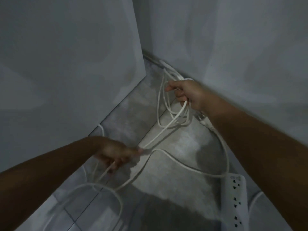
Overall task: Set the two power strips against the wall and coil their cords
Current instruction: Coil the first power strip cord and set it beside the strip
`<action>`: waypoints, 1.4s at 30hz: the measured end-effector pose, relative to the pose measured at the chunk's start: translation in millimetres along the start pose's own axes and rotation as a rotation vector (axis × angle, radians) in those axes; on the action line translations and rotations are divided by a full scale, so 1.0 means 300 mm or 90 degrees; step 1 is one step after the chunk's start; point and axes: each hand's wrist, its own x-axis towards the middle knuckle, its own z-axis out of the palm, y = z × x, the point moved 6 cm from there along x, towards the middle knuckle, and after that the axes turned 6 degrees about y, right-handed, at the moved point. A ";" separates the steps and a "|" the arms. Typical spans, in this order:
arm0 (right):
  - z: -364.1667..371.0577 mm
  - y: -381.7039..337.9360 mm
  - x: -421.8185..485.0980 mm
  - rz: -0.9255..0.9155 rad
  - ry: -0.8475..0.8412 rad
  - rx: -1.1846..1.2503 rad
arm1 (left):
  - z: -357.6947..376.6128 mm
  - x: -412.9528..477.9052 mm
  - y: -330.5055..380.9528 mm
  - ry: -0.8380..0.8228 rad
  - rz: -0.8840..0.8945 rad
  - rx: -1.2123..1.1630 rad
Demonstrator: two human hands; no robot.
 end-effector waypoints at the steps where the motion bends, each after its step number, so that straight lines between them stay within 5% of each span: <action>1: 0.001 -0.002 0.001 -0.006 -0.002 -0.004 | 0.021 -0.039 0.071 -0.003 0.039 -0.043; 9: 0.017 -0.007 -0.029 -0.032 -0.037 -0.011 | -0.171 -0.030 0.236 0.132 0.122 -0.798; 16: 0.109 -0.001 -0.095 -0.093 -0.070 -0.184 | -0.317 -0.158 0.509 0.262 0.285 -1.010; 25: 0.131 -0.021 -0.132 -0.113 -0.067 -0.195 | -0.277 -0.198 0.576 0.156 0.412 -1.000; 30: 0.123 -0.013 -0.110 -0.118 0.065 -0.168 | -0.239 -0.177 0.465 0.446 0.453 -0.593; 32: 0.118 -0.004 -0.095 -0.128 0.090 -0.134 | -0.171 -0.192 0.399 0.420 0.466 -0.335; 34: 0.113 -0.004 -0.083 -0.132 0.108 -0.112 | -0.094 -0.200 0.302 0.311 0.358 -0.195; 36: 0.115 -0.002 -0.075 -0.133 0.113 -0.097 | -0.071 -0.211 0.237 0.338 0.294 -0.097; 39: 0.136 -0.001 -0.082 -0.146 0.109 -0.084 | -0.095 -0.236 0.213 0.422 0.362 -0.286; 42: 0.150 -0.003 -0.092 -0.161 0.108 -0.068 | -0.101 -0.234 0.201 0.208 0.369 -0.602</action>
